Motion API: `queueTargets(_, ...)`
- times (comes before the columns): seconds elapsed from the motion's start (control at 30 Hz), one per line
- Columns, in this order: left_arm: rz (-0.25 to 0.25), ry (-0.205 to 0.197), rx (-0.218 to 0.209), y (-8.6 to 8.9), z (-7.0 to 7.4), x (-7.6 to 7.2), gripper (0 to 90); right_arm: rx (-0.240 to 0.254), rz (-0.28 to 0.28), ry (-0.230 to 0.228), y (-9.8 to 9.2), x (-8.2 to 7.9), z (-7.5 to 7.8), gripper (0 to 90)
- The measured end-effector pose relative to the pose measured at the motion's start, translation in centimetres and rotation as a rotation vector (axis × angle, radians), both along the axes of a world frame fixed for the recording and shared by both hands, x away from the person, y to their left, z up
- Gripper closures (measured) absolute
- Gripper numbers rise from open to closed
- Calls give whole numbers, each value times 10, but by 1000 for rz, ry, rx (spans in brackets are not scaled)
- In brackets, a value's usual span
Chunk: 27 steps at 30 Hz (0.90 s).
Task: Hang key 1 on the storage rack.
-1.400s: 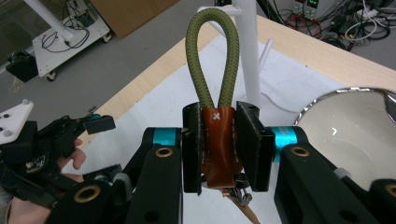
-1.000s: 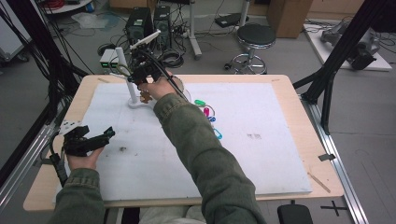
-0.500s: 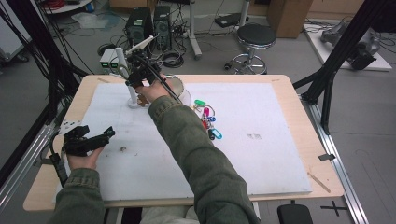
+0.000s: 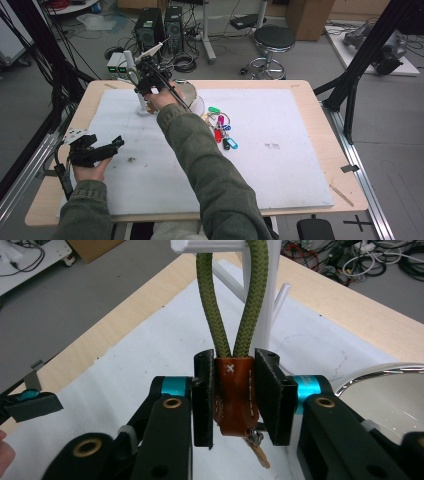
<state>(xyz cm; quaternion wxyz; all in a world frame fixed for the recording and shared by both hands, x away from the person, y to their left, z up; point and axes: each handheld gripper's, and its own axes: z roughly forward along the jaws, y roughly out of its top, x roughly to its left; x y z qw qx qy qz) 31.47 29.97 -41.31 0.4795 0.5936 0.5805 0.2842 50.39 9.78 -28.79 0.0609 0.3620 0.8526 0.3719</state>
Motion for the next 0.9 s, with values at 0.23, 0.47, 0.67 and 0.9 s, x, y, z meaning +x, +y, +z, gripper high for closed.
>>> queueTargets(0.23,1,2,3,0,0,0,18,52,24,-1,-12,-7,9,372)
queueTargets(0.47,12,-3,-3,0,0,1,18,45,-65,-38,-39,-16,9,110)
queueTargets(0.67,12,1,-1,0,0,1,18,37,-103,-47,-74,-19,7,9)
queueTargets(0.9,13,1,-1,0,0,1,18,31,-149,-52,-109,-19,4,9)
